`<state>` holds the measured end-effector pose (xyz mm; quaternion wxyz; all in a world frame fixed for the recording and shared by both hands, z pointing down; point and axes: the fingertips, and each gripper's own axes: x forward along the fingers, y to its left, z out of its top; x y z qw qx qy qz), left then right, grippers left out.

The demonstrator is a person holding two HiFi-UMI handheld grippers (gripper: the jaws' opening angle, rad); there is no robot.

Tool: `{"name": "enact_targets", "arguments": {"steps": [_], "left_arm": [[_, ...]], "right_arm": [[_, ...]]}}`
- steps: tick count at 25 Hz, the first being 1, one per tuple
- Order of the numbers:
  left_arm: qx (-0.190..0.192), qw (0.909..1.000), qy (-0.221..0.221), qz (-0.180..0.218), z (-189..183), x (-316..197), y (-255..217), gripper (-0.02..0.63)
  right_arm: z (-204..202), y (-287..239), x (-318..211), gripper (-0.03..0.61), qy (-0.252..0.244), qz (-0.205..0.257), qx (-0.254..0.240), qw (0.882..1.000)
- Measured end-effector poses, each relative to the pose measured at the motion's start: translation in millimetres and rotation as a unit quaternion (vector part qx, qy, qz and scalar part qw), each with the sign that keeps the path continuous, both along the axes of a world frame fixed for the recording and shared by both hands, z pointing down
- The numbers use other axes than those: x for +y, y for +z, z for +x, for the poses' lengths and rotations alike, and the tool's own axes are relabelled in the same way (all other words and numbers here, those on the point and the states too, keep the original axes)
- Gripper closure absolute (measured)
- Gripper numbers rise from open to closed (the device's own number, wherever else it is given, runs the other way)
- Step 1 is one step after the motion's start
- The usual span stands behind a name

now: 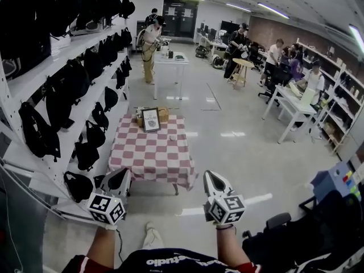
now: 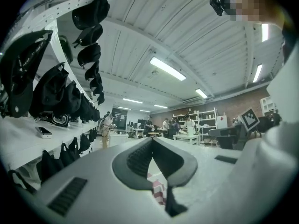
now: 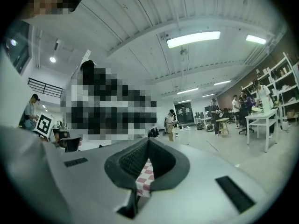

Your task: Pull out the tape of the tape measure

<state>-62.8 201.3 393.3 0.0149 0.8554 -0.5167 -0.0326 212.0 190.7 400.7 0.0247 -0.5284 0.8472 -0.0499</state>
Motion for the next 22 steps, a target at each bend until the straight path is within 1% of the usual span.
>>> {"name": "enact_targets", "arguments": {"steps": [3,6,12,19,22], "left_arm": [[0.0,0.9999,0.012,-0.003,3,-13,5,0.609],[0.006,0.9999,0.012,-0.01,0,-30,10,0.609],[0.026,0.9995,-0.007,-0.018,-13,-74,13,0.609],[0.033,0.9986,-0.023,-0.033,-30,-131,20,0.609],[0.033,0.9985,-0.021,-0.038,-34,-151,19,0.609]], "right_arm": [[-2,4,-17,0.575,-0.008,-0.005,-0.009,1.0],[-8,7,-36,0.575,-0.018,-0.011,-0.013,1.0],[-13,16,-84,0.575,-0.021,-0.032,-0.007,0.999],[-27,14,-142,0.575,-0.029,-0.048,-0.007,0.998],[-35,18,-167,0.575,-0.035,-0.053,-0.008,0.998]]}}
